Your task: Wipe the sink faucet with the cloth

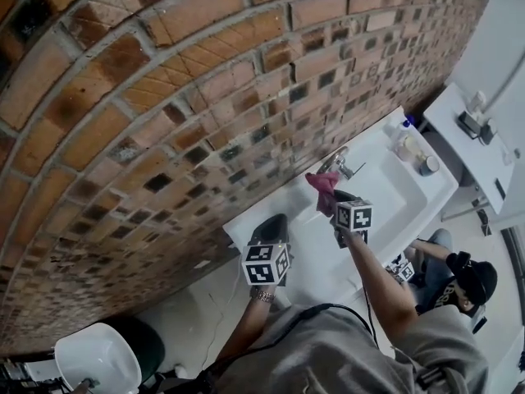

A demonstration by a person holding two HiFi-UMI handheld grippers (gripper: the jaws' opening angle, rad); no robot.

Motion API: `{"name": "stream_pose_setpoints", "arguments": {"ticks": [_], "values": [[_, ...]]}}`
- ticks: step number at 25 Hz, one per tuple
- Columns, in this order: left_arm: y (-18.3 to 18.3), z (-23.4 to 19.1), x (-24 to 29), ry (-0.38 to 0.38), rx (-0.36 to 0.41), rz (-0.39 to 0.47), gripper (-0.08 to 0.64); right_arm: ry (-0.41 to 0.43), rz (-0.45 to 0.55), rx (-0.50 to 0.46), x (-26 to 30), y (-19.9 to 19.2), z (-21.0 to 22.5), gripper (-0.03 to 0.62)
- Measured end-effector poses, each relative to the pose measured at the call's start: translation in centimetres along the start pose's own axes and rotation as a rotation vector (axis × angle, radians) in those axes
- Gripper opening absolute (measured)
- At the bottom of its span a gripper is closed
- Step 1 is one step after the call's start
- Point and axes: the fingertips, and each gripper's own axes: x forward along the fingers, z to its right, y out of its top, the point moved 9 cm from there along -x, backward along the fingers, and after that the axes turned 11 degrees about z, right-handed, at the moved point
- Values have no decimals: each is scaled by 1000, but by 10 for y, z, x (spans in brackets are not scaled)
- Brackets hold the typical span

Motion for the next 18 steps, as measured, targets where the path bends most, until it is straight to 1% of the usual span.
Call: {"name": "stream_pose_setpoints", "arguments": {"ticks": [2,3,4,5,6,7,9,11,12,13,14,16,17,18], "values": [[-2,-5,-1,13,-9,-1,19,-78,127,92,-16,18,20,71],[-2,-7,0,18,-11,-2,18,-113,195,120,-20,30,30,71],[-1,-9,0,22,-11,-3,19,-134,249,136,-19,44,39,71],[-1,-10,1,26,-9,-6,20,-137,281,147,-13,56,46,71],[-1,-11,1,28,-7,-9,20,-129,287,150,-3,65,50,71],[-2,-11,2,31,-4,-12,18,-122,272,130,10,71,54,72],[-3,-10,1,33,-4,-17,19,-131,217,27,35,71,63,72],[-4,-11,-1,39,-6,-22,19,-138,154,-72,56,61,68,74],[-4,-12,-1,44,-6,-26,18,-134,117,-110,65,53,68,73],[-4,-13,0,49,-5,-30,19,-131,70,-128,73,42,69,72],[-5,-15,1,54,-2,-37,20,-140,15,-121,82,27,72,72],[-4,-16,3,61,5,-51,19,-197,-75,-60,91,1,83,72],[-4,-15,3,60,7,-54,20,-220,-97,-30,91,-8,87,72],[-3,-14,3,59,8,-54,18,-225,-104,-9,88,-13,89,72]]}}
